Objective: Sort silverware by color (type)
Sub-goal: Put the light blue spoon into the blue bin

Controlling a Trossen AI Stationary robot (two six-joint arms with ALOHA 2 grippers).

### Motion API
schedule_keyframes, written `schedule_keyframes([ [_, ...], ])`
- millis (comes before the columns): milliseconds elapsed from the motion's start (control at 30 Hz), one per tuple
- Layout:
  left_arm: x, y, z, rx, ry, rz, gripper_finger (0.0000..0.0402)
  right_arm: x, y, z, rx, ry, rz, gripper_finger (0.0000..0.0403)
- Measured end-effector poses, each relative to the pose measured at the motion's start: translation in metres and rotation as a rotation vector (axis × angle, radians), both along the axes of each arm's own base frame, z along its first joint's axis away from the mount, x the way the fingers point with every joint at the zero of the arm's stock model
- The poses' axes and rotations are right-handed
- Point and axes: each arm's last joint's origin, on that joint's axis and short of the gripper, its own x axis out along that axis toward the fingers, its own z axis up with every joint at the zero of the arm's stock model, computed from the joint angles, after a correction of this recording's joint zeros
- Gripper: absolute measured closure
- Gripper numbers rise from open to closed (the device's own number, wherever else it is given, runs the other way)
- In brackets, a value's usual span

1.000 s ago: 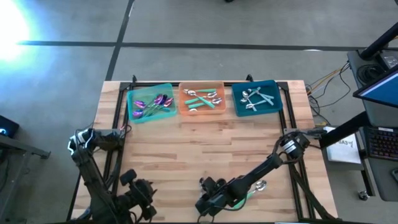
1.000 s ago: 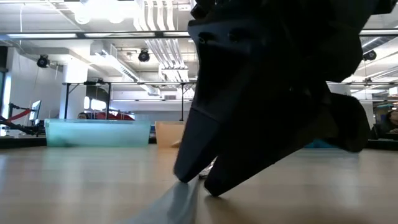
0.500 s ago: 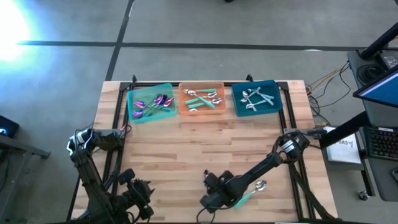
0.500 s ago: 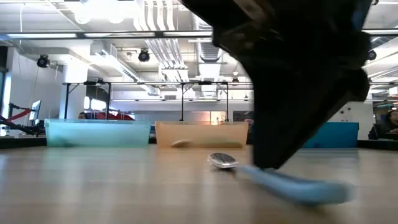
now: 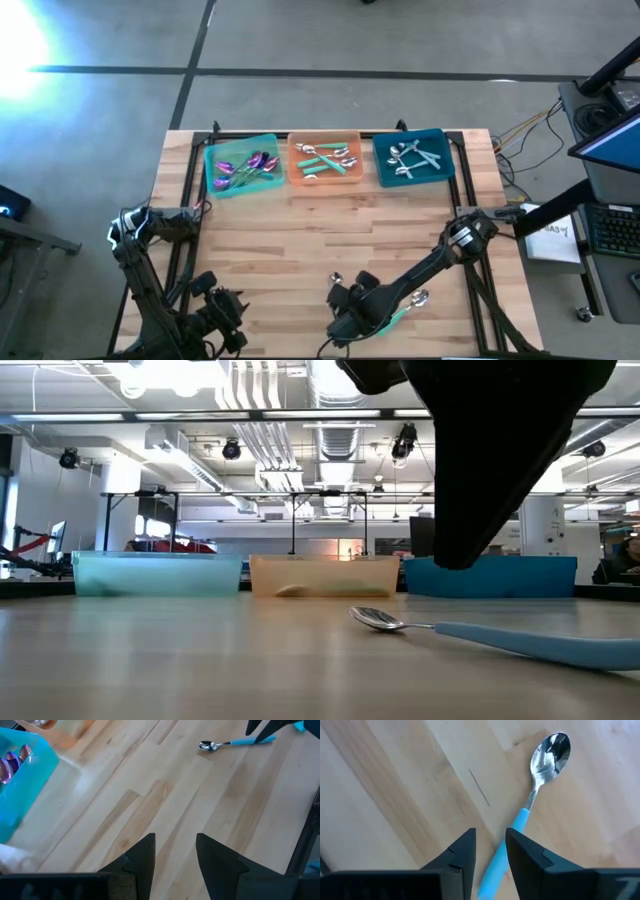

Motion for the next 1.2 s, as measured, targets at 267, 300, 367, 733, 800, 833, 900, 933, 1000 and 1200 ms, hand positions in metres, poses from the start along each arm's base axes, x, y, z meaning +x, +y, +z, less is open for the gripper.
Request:
schedule_keyframes([
  [267, 0.000, 0.000, 0.000, -0.005, -0.006, 0.009, 0.0275, -0.007, -0.011, -0.023, -0.052, 0.072, -0.007, 0.0260],
  [300, 0.000, 0.000, 0.000, -0.005, -0.006, 0.009, 0.0275, -0.008, -0.012, -0.026, -0.056, 0.080, -0.015, 0.0255],
  [367, 0.000, 0.000, 0.000, -0.005, -0.006, 0.009, 0.0275, -0.009, -0.015, -0.030, -0.061, 0.088, -0.029, 0.0248],
  [733, 0.000, 0.000, 0.000, -0.014, -0.015, 0.023, 0.0275, -0.008, -0.016, -0.037, -0.051, 0.123, 0.029, 0.0315],
  [800, 0.000, 0.000, 0.000, -0.017, -0.019, 0.029, 0.0275, -0.008, -0.016, -0.037, -0.045, 0.133, 0.050, 0.0352],
  [833, 0.000, 0.000, 0.000, -0.019, -0.020, 0.032, 0.0275, -0.008, -0.016, -0.037, -0.045, 0.138, 0.071, 0.0370],
  [900, 0.000, 0.000, 0.000, -0.026, -0.026, 0.042, 0.0275, -0.008, -0.016, -0.037, -0.049, 0.147, 0.103, 0.0379],
  [933, 0.000, 0.000, 0.000, -0.029, -0.028, 0.046, 0.0275, -0.008, -0.016, -0.037, -0.050, 0.151, 0.115, 0.0379],
  [1000, 0.000, 0.000, 0.000, -0.034, -0.033, 0.054, 0.0275, -0.008, -0.017, -0.036, -0.045, 0.160, 0.150, 0.0380],
  [1200, 0.000, 0.000, 0.000, -0.057, -0.052, 0.087, 0.0275, -0.011, -0.028, -0.007, -0.040, 0.152, 0.223, 0.0381],
])
